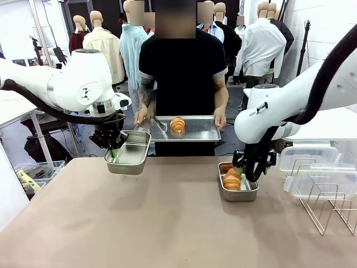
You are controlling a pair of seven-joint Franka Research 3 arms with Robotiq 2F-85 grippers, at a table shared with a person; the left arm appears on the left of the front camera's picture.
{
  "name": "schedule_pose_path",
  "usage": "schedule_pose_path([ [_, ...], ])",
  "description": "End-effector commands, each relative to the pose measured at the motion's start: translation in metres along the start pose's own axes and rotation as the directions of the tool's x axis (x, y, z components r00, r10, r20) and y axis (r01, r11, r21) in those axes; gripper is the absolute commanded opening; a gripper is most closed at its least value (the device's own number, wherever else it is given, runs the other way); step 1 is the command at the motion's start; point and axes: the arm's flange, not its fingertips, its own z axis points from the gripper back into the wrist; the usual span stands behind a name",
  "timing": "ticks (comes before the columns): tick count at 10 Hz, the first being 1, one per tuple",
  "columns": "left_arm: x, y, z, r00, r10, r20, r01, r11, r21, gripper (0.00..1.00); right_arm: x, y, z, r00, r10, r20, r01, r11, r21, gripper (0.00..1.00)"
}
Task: Place the bread in airtight containers.
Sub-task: Once an object is inside an Airtight Container , place the container in the center of the table.
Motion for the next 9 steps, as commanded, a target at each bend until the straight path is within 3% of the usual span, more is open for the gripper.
schedule_pose_path([
  [1, 0.0, 0.001, 0.004, 1.0, -0.002, 0.018, 0.002, 1.0, -0.004, 0.0, -0.024, 0.002, 0.017, 0.999, -0.013, 0.049, 0.017, 0.998, -0.067, 1.0],
  [4, 0.0, 0.001, 0.004, 1.0, -0.002, 0.018, 0.002, 1.0, -0.004, 0.0, -0.05, 0.005, 0.057, 0.996, 0.053, 0.07, -0.043, 0.989, -0.14, 1.0],
  [6, 0.0, 0.001, 0.004, 1.0, -0.002, 0.018, 0.002, 1.0, -0.004, 0.0, -0.086, -0.004, 0.107, 0.989, 0.092, 0.112, -0.062, 0.969, -0.239, 1.0],
  [7, 0.0, 0.001, 0.004, 1.0, -0.002, 0.018, 0.002, 1.0, -0.004, 0.0, -0.109, -0.014, 0.133, 0.984, 0.172, 0.048, -0.152, 0.947, -0.283, 1.0],
  [8, 0.0, 0.001, 0.004, 1.0, -0.002, 0.018, 0.002, 1.0, -0.004, 0.0, -0.13, -0.029, 0.157, 0.947, 0.312, -0.081, -0.322, 0.895, -0.31, 1.0],
  [9, 0.0, 0.001, 0.004, 1.0, -0.002, 0.018, 0.002, 1.0, -0.004, 0.0, -0.148, -0.05, 0.19, 0.87, 0.462, -0.173, -0.493, 0.824, -0.28, 1.0],
])
